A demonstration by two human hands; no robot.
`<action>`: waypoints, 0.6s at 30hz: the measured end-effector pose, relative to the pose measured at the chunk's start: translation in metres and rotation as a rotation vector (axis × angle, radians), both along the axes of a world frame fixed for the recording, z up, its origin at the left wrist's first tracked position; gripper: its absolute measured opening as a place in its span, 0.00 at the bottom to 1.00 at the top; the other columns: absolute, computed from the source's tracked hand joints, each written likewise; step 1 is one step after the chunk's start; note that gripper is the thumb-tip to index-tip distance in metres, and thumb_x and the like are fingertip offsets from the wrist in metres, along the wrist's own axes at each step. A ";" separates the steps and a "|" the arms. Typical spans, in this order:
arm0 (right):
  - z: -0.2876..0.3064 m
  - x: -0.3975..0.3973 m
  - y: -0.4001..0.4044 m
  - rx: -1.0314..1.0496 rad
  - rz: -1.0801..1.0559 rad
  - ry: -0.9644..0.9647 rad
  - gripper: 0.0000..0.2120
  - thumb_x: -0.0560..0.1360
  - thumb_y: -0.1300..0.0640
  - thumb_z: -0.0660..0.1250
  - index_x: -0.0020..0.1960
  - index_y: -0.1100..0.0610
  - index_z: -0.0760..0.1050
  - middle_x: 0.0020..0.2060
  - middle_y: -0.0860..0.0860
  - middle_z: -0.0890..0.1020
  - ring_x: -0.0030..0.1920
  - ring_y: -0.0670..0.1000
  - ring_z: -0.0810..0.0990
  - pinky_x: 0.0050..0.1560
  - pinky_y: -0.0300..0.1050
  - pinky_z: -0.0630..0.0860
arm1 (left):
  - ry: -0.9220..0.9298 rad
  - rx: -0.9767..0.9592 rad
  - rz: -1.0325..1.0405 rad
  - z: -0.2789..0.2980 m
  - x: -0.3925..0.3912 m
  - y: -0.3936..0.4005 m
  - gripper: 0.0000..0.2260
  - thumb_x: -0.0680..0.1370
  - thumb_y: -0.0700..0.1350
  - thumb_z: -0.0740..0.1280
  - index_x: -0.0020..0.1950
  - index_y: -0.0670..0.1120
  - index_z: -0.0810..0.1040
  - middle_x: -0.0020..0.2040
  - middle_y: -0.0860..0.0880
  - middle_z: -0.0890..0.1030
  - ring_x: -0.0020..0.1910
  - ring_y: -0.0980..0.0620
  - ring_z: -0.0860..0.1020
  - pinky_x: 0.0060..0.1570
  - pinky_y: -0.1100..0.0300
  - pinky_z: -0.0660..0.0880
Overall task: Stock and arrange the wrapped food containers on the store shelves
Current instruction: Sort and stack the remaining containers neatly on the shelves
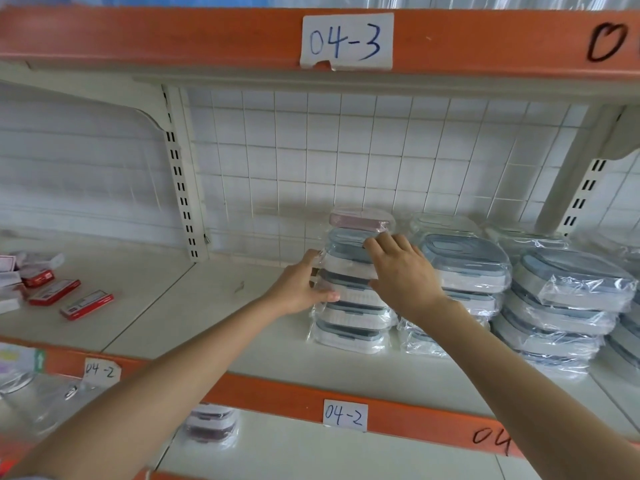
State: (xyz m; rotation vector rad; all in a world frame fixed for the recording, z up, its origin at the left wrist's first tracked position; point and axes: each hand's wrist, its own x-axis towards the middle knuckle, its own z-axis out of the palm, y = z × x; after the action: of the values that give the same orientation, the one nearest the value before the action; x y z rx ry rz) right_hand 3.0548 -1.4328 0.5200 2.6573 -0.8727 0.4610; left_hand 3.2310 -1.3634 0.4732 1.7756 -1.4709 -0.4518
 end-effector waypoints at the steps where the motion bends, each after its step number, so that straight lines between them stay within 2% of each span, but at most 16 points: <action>1: -0.001 0.000 0.000 -0.004 0.001 0.001 0.25 0.75 0.56 0.67 0.68 0.55 0.61 0.62 0.51 0.69 0.63 0.54 0.67 0.67 0.47 0.64 | 0.000 0.007 0.002 -0.001 0.000 0.000 0.31 0.69 0.46 0.77 0.67 0.48 0.65 0.55 0.51 0.80 0.52 0.52 0.80 0.56 0.58 0.75; 5: -0.001 0.002 0.001 -0.015 -0.004 0.010 0.24 0.75 0.56 0.63 0.69 0.56 0.60 0.63 0.52 0.68 0.65 0.54 0.66 0.68 0.47 0.61 | -0.071 0.057 0.007 0.001 0.001 0.004 0.25 0.71 0.49 0.75 0.64 0.52 0.69 0.50 0.59 0.78 0.52 0.56 0.78 0.52 0.65 0.71; 7: 0.002 0.000 0.003 0.005 -0.008 0.023 0.25 0.75 0.57 0.62 0.70 0.57 0.59 0.64 0.53 0.68 0.65 0.55 0.66 0.68 0.48 0.61 | -0.139 0.078 0.006 0.005 0.002 0.008 0.25 0.72 0.49 0.74 0.66 0.51 0.70 0.51 0.58 0.77 0.52 0.56 0.76 0.51 0.66 0.69; 10: 0.010 -0.003 0.009 0.029 -0.009 0.048 0.26 0.76 0.53 0.63 0.70 0.57 0.59 0.65 0.53 0.67 0.66 0.54 0.65 0.68 0.48 0.61 | -0.272 0.120 0.011 0.010 0.005 0.019 0.22 0.73 0.49 0.72 0.65 0.48 0.73 0.55 0.52 0.78 0.50 0.55 0.76 0.52 0.63 0.71; 13: 0.016 -0.003 0.025 -0.008 -0.006 0.055 0.24 0.77 0.53 0.60 0.71 0.57 0.60 0.66 0.52 0.67 0.67 0.53 0.64 0.68 0.48 0.60 | -0.474 0.171 -0.019 0.014 0.011 0.036 0.22 0.75 0.51 0.69 0.66 0.45 0.72 0.62 0.47 0.77 0.58 0.50 0.76 0.59 0.57 0.71; 15: 0.016 -0.001 0.041 -0.032 0.023 0.041 0.23 0.77 0.54 0.59 0.70 0.57 0.61 0.66 0.52 0.68 0.66 0.53 0.64 0.67 0.48 0.61 | -0.611 0.187 -0.004 0.015 0.015 0.051 0.21 0.77 0.52 0.66 0.66 0.44 0.71 0.64 0.47 0.75 0.63 0.49 0.73 0.60 0.54 0.70; 18: 0.005 0.005 0.073 -0.012 0.139 0.040 0.23 0.77 0.53 0.61 0.70 0.55 0.64 0.67 0.50 0.68 0.66 0.52 0.64 0.64 0.47 0.62 | -0.706 0.180 0.018 0.010 0.021 0.081 0.19 0.77 0.51 0.64 0.66 0.46 0.71 0.65 0.48 0.74 0.64 0.48 0.71 0.61 0.53 0.69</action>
State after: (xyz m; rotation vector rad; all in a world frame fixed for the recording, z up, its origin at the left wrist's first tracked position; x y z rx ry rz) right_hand 3.0603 -1.3600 0.5245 2.7173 -0.6742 0.4428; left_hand 3.2520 -1.2828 0.4828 2.2206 -1.9229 0.0816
